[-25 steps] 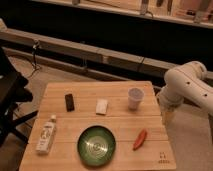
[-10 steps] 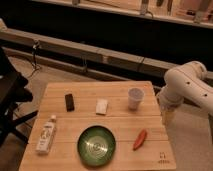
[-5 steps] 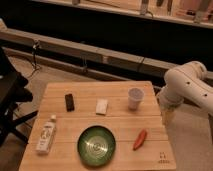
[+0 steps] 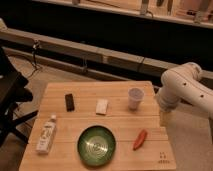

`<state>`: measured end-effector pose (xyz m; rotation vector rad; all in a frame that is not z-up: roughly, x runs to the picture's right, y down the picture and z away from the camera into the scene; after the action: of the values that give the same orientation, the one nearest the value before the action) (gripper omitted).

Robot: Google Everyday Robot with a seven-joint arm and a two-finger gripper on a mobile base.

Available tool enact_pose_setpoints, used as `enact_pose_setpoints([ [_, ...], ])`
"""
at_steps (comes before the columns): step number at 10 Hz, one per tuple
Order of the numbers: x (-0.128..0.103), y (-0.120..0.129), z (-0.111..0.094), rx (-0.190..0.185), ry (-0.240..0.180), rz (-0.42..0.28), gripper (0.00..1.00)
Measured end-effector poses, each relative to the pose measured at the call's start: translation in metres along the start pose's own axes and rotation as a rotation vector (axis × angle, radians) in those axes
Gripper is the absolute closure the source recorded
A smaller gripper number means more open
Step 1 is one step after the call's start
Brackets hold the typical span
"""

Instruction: Push the ceramic bowl across the table

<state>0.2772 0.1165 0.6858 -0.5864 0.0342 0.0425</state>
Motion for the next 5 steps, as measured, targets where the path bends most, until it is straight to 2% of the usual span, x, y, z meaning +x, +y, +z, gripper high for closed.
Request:
enact_pose_setpoints([
  [5,-0.0101,0.0036,0.0024,-0.010,-0.006,-0.015,0.20],
])
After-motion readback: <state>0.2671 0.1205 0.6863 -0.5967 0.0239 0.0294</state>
